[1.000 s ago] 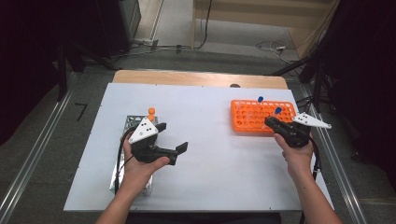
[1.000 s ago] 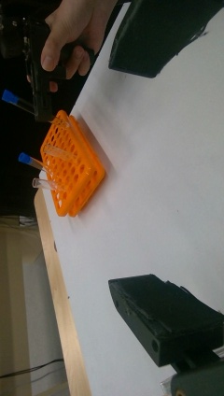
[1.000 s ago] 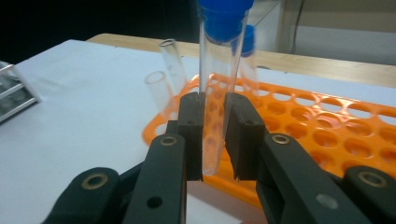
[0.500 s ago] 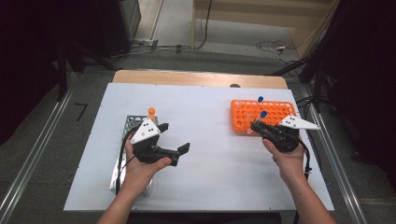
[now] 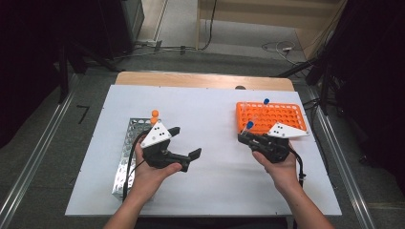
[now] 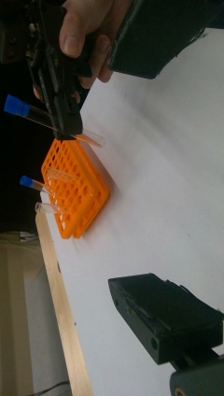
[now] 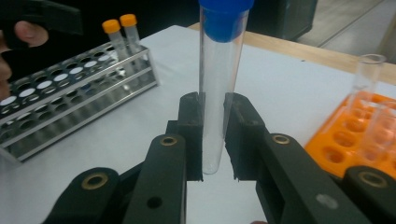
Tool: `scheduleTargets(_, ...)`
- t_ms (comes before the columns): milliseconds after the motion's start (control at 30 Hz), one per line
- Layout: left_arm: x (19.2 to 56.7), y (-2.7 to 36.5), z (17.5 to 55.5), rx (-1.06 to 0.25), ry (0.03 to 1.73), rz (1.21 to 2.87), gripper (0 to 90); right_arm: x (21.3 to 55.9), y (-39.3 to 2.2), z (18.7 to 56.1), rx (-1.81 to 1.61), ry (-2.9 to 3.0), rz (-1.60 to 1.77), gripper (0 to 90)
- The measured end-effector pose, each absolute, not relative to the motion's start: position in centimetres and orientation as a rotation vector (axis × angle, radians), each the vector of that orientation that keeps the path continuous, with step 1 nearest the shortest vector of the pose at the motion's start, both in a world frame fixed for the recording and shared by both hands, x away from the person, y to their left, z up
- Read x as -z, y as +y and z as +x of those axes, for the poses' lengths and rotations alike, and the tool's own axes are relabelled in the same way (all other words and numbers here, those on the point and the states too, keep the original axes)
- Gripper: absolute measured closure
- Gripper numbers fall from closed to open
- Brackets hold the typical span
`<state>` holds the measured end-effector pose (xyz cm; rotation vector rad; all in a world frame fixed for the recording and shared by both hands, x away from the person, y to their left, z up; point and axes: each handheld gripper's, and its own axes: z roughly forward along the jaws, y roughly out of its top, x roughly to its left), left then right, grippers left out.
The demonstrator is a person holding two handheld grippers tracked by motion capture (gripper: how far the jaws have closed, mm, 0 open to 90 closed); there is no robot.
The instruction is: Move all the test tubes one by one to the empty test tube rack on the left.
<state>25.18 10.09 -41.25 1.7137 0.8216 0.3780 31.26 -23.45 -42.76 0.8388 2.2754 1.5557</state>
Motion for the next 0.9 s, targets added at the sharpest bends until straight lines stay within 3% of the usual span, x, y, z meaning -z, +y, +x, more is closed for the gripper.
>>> scheduleTargets(367,41.3,8.6,25.3,-0.328,0.769,1.730,6.2,43.0,-20.5,29.8,-1.567,2.374,0.735,75.1)
scheduleTargets(667,41.2,7.6,25.3,-0.284,0.710,1.726,21.4,43.2,-18.4,28.6,-1.569,2.438,0.660,75.1)
scheduleTargets(900,41.2,7.3,25.3,-0.226,0.659,1.722,38.0,43.3,-17.3,27.9,-1.567,2.469,0.619,75.1)
